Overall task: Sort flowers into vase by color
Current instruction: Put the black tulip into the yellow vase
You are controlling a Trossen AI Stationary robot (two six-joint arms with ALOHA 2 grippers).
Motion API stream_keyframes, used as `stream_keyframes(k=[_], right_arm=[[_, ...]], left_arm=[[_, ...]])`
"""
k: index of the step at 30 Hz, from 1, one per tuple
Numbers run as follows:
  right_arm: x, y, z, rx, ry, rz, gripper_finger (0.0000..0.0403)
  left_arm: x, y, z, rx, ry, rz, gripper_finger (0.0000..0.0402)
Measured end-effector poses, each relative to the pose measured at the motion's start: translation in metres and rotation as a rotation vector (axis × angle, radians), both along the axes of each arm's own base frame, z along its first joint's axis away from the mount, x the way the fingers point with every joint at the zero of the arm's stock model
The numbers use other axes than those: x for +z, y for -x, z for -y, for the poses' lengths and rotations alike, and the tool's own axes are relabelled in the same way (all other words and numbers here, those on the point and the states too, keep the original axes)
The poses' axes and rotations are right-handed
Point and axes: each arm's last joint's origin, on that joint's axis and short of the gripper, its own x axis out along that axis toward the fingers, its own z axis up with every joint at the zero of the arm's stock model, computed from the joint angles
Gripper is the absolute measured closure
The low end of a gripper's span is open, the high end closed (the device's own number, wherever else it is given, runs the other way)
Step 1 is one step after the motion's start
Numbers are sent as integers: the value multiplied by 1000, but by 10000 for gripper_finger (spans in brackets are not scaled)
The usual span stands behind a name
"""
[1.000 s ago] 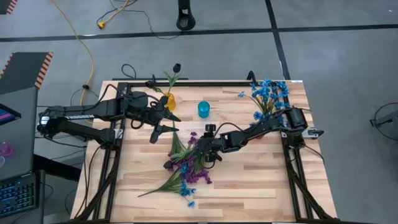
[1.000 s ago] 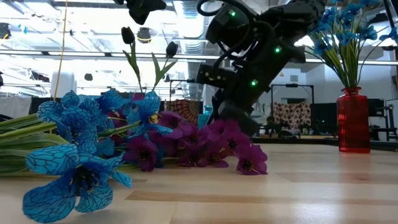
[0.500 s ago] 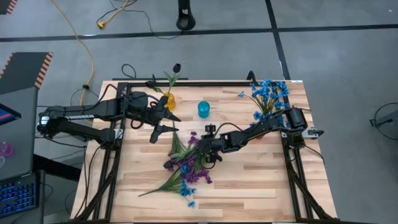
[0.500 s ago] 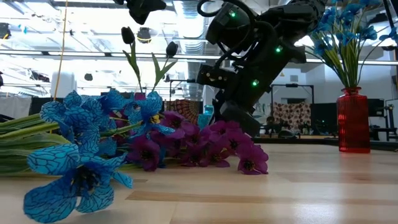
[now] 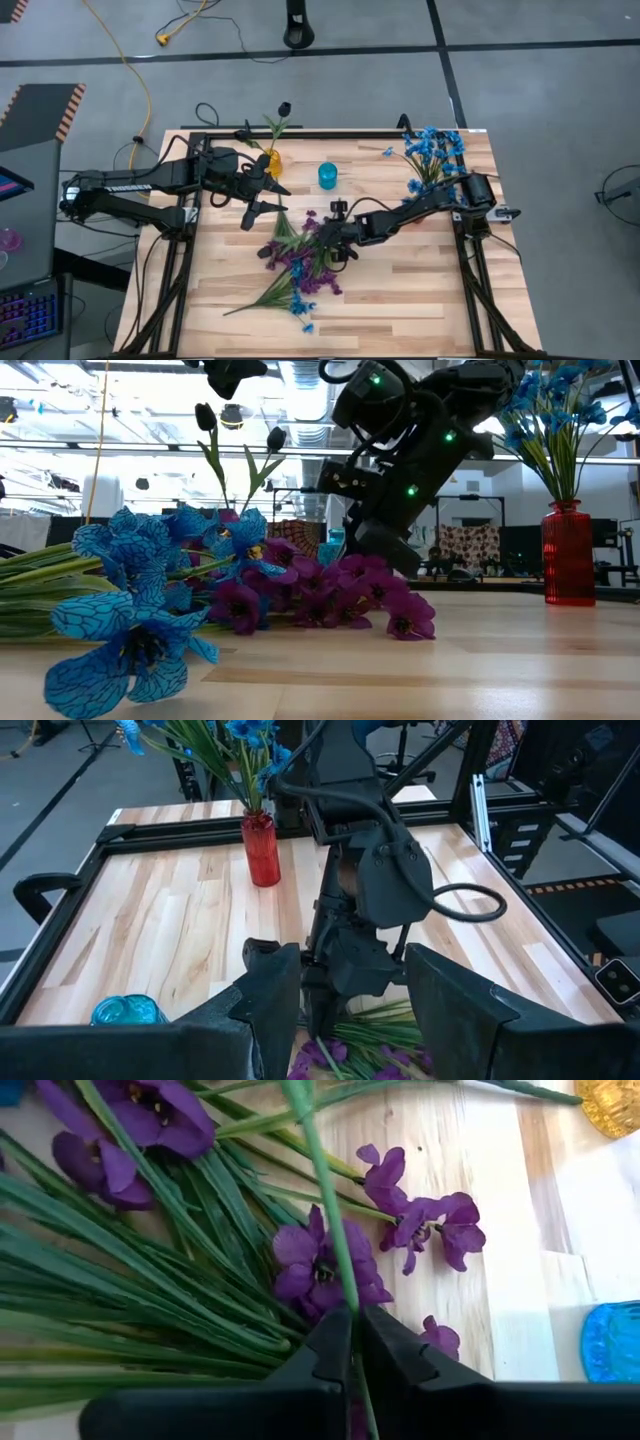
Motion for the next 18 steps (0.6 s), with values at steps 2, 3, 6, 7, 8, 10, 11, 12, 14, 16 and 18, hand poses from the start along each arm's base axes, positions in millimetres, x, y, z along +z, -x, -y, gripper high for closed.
stream_keyframes(k=[2,3,6,7,8,10,11,12,14,16,18], right_arm=[[2,1,-1,0,-2,2,361],[3,1,-1,-1,-3,2,363],[6,3,-5,7,-3,-3,367],[8,3,-6,10,-4,5,368],[11,4,-6,11,-5,7,368],[14,5,-8,15,-7,15,368],[17,5,-9,15,-8,30,368],[20,6,-9,15,-8,30,368],[23,6,-9,14,-11,41,368],[28,7,-8,6,-19,57,368],[33,8,-8,-5,-32,80,368]], left_arm=[[0,0,0,0,0,0,233],[0,0,0,0,0,0,233],[0,0,0,0,0,3,233],[1,0,0,0,0,4,233],[1,0,0,0,-1,5,233],[1,1,0,0,-1,8,233],[2,3,0,1,-2,12,233],[3,4,0,1,-2,19,233],[8,6,1,0,-5,39,233],[10,10,1,1,-7,49,233],[15,15,2,0,-16,79,233]])
